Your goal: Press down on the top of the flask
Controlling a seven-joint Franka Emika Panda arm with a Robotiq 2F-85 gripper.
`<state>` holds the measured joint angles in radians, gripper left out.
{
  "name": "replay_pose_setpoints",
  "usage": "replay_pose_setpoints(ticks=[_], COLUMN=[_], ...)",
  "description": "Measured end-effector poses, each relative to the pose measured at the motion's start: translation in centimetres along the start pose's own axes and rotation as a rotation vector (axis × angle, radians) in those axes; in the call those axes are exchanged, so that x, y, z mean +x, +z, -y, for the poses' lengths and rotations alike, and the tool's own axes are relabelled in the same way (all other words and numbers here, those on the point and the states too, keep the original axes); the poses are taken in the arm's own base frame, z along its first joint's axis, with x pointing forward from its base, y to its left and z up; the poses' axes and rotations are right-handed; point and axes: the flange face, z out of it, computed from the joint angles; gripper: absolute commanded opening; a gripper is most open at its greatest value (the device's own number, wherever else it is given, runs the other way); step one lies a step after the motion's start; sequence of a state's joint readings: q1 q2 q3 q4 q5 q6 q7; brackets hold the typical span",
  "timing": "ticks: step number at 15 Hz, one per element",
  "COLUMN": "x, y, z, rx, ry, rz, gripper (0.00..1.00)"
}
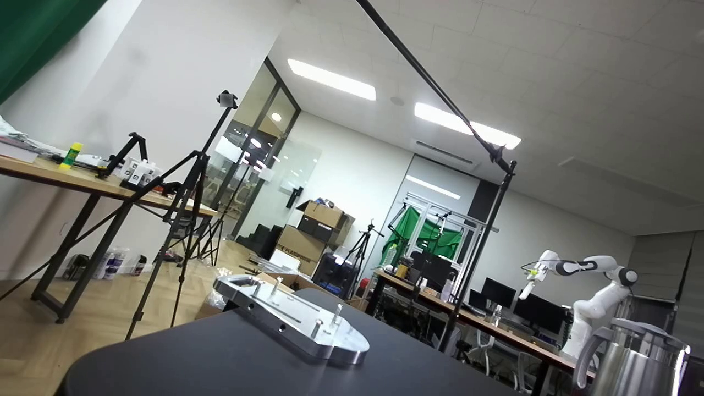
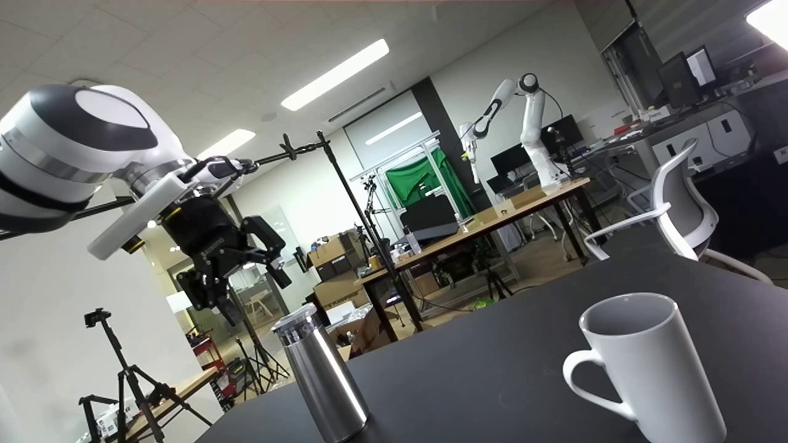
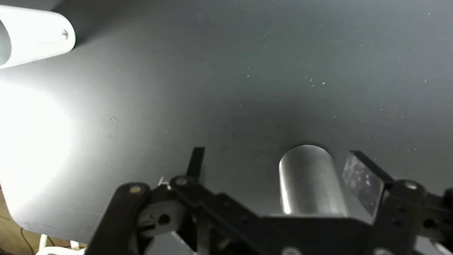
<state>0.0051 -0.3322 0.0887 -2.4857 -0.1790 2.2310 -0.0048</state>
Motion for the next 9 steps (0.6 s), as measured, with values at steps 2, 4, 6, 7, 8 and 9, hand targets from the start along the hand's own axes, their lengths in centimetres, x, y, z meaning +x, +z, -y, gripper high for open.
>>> replay_pose_setpoints(ticks=[2,4,6,7,8,9], x=[0.0,0.0,0.0,0.02,0.09,0.18], y=[0.0,0.0,0.0,-0.04,-0.17,-0.47], z=[0.0,0.0,0.0,0.02,0.03,0.02], rx=[0.0,0.0,0.0,0.0,-0.002,-0.003], ry=[0.0,0.0,0.0,-0.002,-0.004,-0.003], rz=[0.0,0.0,0.0,-0.003,-0.012,-0.025], gripper=[1.0,1.0,1.0,1.0,1.0,1.0])
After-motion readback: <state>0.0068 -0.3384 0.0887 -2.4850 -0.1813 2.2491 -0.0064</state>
